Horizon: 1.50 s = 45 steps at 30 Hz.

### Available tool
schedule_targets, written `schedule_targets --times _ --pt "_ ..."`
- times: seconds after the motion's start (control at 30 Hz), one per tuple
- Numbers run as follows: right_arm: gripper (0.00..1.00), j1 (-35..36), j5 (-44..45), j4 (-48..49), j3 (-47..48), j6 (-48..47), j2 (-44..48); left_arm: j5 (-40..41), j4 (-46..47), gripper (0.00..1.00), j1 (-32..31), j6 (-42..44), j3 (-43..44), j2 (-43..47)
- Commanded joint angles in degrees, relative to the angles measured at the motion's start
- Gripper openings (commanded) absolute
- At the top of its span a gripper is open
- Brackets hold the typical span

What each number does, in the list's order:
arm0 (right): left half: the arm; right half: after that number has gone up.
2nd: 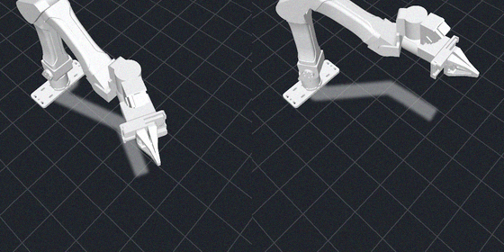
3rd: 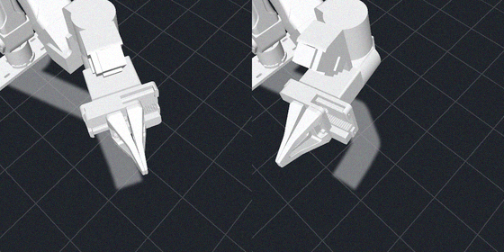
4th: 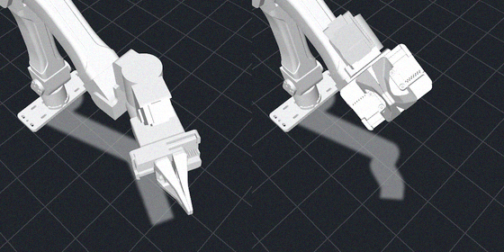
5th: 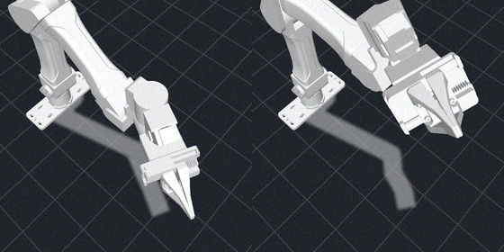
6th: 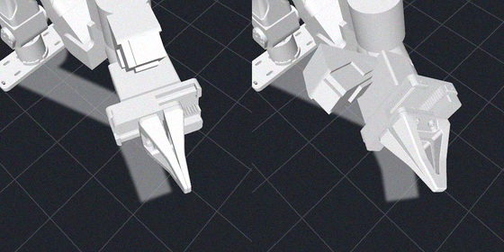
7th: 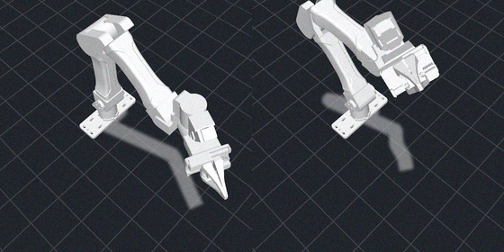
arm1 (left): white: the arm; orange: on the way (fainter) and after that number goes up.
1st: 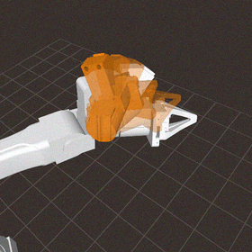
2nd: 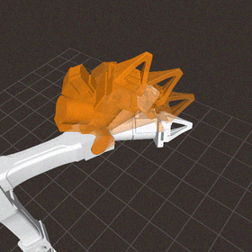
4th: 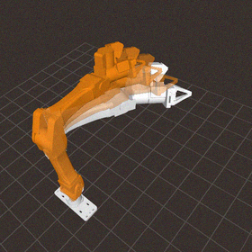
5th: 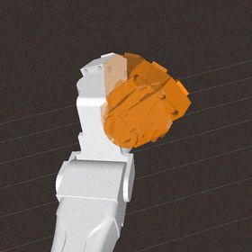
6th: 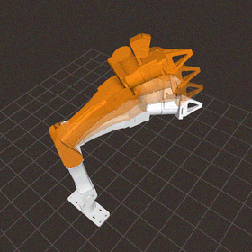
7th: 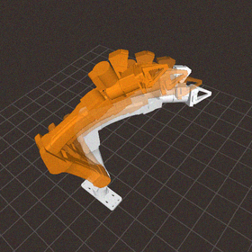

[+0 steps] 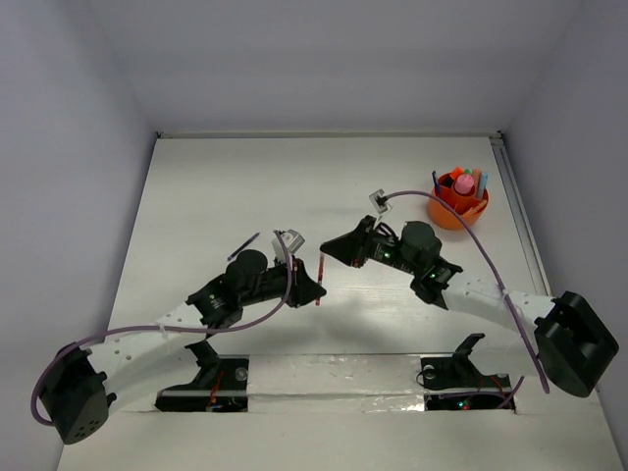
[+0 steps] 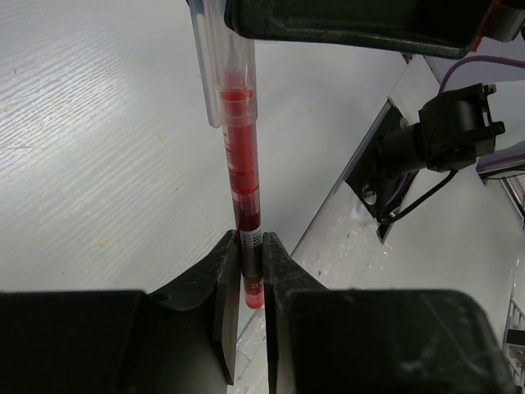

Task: Sort the stationery into containers
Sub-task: Close the pen cap on the pen.

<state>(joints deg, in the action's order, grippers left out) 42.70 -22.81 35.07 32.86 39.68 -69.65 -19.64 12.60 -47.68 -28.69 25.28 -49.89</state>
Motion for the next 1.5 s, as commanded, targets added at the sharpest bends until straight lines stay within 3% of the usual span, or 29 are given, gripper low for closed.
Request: schedule_targets --times 0.0,0.37,0.77,0.8,0.93,1.07,1.23,1.47 --pt "0.0 2.83 -12.61 -17.22 -3.24 -1.71 -1.28 7.77 20.45 0.0 1.54 2.14 6.97 4.88" --pt "0.0 11.26 -6.11 -13.28 -10.98 2.15 -3.65 5.75 21.59 0.0 4.09 0.39 11.46 2.52" --pt "0.0 12.32 -2.61 -14.33 -9.39 2.15 -4.45 4.96 24.14 0.0 4.61 -0.14 10.94 2.08" --pt "0.03 12.32 -1.81 -14.68 -9.57 3.02 -2.27 4.26 25.01 0.0 4.61 -0.84 10.24 1.99" --pt "0.36 11.27 1.1 -18.36 -7.91 2.25 4.68 3.99 25.9 0.0 4.61 -2.33 5.23 2.08" --pt "0.53 5.14 -4.32 -19.51 -7.46 0.93 9.79 4.43 25.37 0.0 4.61 -3.39 0.49 3.65" --pt "0.62 2.57 -7.78 -24.23 -4.84 -3.9 15.75 3.56 25.19 0.0 4.61 -3.92 -1.63 4.36" --pt "0.63 -0.95 -7.16 -31.2 2.45 -11.11 19.02 -0.75 29.15 0.0 4.61 -4.89 -4.01 2.26"
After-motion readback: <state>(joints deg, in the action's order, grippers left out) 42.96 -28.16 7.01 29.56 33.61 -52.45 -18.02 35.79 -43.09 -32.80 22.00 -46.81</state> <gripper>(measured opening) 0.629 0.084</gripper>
